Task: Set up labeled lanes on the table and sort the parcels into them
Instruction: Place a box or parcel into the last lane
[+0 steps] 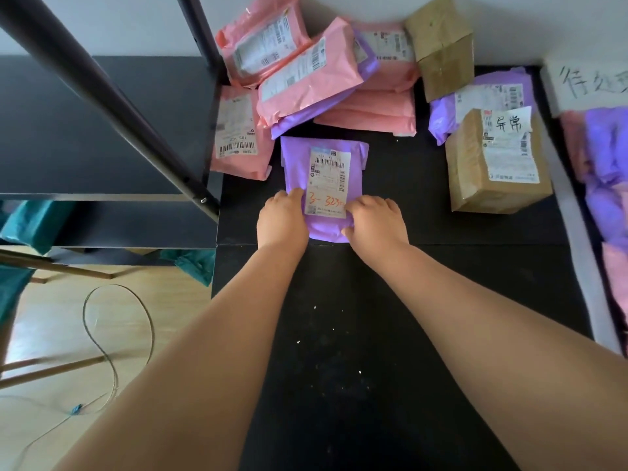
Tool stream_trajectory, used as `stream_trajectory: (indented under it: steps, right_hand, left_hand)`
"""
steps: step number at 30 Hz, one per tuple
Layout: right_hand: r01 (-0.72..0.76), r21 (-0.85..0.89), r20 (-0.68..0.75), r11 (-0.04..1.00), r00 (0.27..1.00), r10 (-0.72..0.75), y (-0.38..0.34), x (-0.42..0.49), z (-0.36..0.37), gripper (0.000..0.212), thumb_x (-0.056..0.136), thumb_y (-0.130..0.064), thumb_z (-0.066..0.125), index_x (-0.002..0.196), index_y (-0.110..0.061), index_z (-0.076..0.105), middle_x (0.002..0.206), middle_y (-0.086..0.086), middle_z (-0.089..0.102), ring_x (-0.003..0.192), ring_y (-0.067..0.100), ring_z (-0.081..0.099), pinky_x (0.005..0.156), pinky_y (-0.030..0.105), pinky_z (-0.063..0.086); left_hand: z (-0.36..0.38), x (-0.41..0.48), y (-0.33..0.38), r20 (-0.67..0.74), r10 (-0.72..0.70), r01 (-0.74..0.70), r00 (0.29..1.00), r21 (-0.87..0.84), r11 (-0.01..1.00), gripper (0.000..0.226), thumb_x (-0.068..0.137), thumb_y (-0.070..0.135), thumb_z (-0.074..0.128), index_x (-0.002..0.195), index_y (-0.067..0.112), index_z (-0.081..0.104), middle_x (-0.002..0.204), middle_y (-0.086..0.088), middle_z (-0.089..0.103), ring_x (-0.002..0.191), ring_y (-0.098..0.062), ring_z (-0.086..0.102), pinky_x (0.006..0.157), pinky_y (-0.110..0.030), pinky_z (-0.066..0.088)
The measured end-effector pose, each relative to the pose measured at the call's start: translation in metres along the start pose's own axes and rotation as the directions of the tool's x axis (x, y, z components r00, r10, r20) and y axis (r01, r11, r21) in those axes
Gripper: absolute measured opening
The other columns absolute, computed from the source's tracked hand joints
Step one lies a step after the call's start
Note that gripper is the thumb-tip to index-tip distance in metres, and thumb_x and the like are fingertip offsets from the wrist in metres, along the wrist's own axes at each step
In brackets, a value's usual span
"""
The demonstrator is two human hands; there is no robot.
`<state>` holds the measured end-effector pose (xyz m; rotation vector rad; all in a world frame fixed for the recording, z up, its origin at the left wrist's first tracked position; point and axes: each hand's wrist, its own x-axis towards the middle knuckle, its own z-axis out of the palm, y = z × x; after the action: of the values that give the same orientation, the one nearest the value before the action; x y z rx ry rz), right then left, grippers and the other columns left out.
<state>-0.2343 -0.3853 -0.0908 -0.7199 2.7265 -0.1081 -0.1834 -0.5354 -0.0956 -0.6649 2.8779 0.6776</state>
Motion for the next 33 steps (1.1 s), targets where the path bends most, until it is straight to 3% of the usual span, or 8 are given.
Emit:
stream_trajectory:
  steps: [5, 11, 14, 17, 20, 24, 29, 33]
  right_hand:
    - [0.008, -0.071, -0.015, 0.997, 1.000, -0.009, 0.005, -0.018, -0.003, 0.026, 0.096, -0.025, 0.060, 0.117, -0.012, 0.065, 0.106, 0.006, 0.064, 0.104, 0.024, 0.055, 0.101, 0.036, 0.041]
    - [0.008, -0.061, 0.012, 0.998, 1.000, -0.007, 0.015, -0.059, -0.004, 0.019, 0.096, -0.019, 0.060, 0.113, -0.012, 0.066, 0.107, 0.008, 0.062, 0.107, 0.023, 0.054, 0.097, 0.032, 0.044]
    - [0.041, -0.016, -0.077, 0.999, 0.996, -0.042, 0.028, -0.084, -0.006, 0.012, 0.096, -0.015, 0.057, 0.103, -0.011, 0.067, 0.098, 0.007, 0.064, 0.097, 0.022, 0.054, 0.088, 0.033, 0.043]
    - [0.060, 0.094, -0.194, 0.994, 0.980, -0.041, 0.044, -0.111, -0.012, 0.005, 0.093, -0.013, 0.061, 0.092, -0.009, 0.064, 0.093, 0.007, 0.064, 0.089, 0.023, 0.055, 0.080, 0.033, 0.041]
    - [0.084, 0.130, -0.307, 0.988, 0.951, -0.041, 0.064, -0.138, -0.023, 0.009, 0.092, -0.012, 0.061, 0.083, -0.011, 0.060, 0.088, 0.007, 0.063, 0.084, 0.024, 0.055, 0.076, 0.032, 0.037]
    - [0.104, 0.107, -0.398, 0.989, 0.916, -0.053, 0.087, -0.168, -0.047, 0.005, 0.091, -0.016, 0.066, 0.092, -0.011, 0.064, 0.095, 0.005, 0.064, 0.093, 0.024, 0.058, 0.088, 0.037, 0.044]
    - [0.165, 0.087, -0.573, 0.983, 0.815, -0.086, 0.104, -0.200, -0.077, 0.012, 0.082, -0.009, 0.075, 0.080, -0.009, 0.063, 0.083, 0.005, 0.063, 0.085, 0.028, 0.061, 0.082, 0.040, 0.045]
    - [0.242, 0.042, -0.669, 0.969, 0.728, -0.153, 0.110, -0.221, -0.095, 0.012, 0.082, -0.015, 0.077, 0.086, -0.009, 0.067, 0.087, 0.005, 0.065, 0.091, 0.028, 0.063, 0.089, 0.043, 0.047]
  left_hand:
    - [0.002, -0.031, 0.012, 0.019, -0.075, 0.077, 0.997, -0.112, 0.991, 0.034, 0.092, 0.002, 0.049, 0.123, 0.013, 0.058, 0.108, -0.010, 0.062, 0.092, -0.027, 0.058, 0.069, -0.034, 0.045]
    - [0.008, -0.080, 0.034, 0.001, -0.237, 0.229, 0.971, -0.268, 0.936, 0.020, 0.092, 0.003, 0.052, 0.109, 0.012, 0.046, 0.096, -0.005, 0.064, 0.084, -0.023, 0.060, 0.060, -0.027, 0.040]
    - [0.011, -0.102, 0.049, 0.017, -0.365, 0.339, 0.931, -0.412, 0.846, 0.029, 0.092, 0.003, 0.055, 0.117, 0.013, 0.045, 0.091, -0.002, 0.062, 0.083, -0.021, 0.059, 0.052, -0.023, 0.035]
    - [0.011, -0.120, 0.066, 0.064, -0.412, 0.384, 0.909, -0.512, 0.768, 0.040, 0.089, 0.008, 0.062, 0.125, 0.015, 0.047, 0.089, 0.003, 0.062, 0.087, -0.019, 0.061, 0.059, -0.026, 0.040]
    - [0.004, -0.138, 0.092, 0.114, -0.447, 0.414, 0.887, -0.626, 0.661, 0.042, 0.084, 0.014, 0.067, 0.123, 0.018, 0.049, 0.087, 0.009, 0.062, 0.089, -0.016, 0.063, 0.066, -0.027, 0.046]
    - [-0.012, -0.155, 0.125, 0.132, -0.457, 0.400, 0.880, -0.726, 0.560, 0.022, 0.084, 0.026, 0.066, 0.102, 0.014, 0.058, 0.088, 0.002, 0.068, 0.075, -0.018, 0.064, 0.075, -0.037, 0.056]
    - [-0.043, -0.171, 0.161, 0.085, -0.433, 0.348, 0.897, -0.740, 0.576, 0.032, 0.093, 0.040, 0.062, 0.078, 0.011, 0.059, 0.066, -0.003, 0.064, 0.049, -0.019, 0.058, 0.070, -0.037, 0.057]
    - [-0.064, -0.185, 0.181, 0.007, -0.429, 0.291, 0.903, -0.744, 0.602, 0.030, 0.092, 0.043, 0.064, 0.076, 0.019, 0.056, 0.076, 0.000, 0.065, 0.068, -0.022, 0.065, 0.075, -0.042, 0.060]
